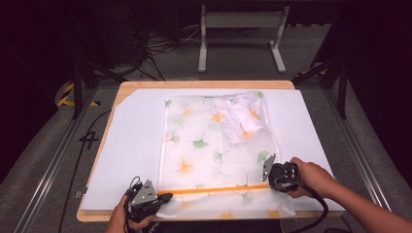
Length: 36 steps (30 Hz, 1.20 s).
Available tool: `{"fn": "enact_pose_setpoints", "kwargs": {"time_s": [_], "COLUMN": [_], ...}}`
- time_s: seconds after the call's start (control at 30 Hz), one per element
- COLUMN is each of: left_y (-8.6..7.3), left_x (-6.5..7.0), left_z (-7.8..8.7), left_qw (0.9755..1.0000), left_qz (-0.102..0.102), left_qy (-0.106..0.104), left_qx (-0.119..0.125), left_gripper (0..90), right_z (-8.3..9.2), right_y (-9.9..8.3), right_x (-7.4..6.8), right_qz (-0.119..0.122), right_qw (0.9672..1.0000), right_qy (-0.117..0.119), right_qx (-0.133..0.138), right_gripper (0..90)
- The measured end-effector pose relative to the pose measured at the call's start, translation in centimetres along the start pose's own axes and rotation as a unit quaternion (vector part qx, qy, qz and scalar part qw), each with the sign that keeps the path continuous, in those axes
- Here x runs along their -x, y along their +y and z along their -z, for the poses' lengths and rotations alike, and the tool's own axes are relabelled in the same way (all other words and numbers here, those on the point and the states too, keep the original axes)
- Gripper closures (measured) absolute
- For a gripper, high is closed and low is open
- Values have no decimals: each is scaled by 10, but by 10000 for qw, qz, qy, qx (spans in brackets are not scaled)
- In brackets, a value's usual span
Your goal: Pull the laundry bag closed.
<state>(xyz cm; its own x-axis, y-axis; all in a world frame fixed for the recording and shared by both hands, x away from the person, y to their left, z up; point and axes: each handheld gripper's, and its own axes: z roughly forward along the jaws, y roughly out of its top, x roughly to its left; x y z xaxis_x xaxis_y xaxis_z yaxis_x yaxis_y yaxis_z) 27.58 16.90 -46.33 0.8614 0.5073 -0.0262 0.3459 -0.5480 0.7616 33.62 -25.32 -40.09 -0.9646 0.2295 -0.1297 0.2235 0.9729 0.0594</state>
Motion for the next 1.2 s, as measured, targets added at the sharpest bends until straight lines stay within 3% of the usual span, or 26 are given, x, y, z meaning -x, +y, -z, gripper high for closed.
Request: {"fn": "enact_pose_setpoints", "kwargs": {"time_s": [0.67,0.97,1.07,1.2], "left_y": [-1,-1,-1,-1], "left_x": [-1,-1,-1,-1], "left_z": [0,0,0,1], "left_qw": [10000,10000,10000,10000], "left_qz": [70,72,29,13], "left_qy": [-48,-59,-47,-49], "left_qx": [26,29,16,19], "left_gripper": [900,900,900,900], "right_z": [3,7,13,17], "right_y": [-2,11,17,15], "right_x": [0,-1,-1,2], "right_qz": [-22,54,75,49], "right_qw": [9999,9999,9998,9999], "right_qy": [-99,-141,-173,-160], "right_qx": [39,78,-21,-40], "right_gripper": [848,844,844,844]}}
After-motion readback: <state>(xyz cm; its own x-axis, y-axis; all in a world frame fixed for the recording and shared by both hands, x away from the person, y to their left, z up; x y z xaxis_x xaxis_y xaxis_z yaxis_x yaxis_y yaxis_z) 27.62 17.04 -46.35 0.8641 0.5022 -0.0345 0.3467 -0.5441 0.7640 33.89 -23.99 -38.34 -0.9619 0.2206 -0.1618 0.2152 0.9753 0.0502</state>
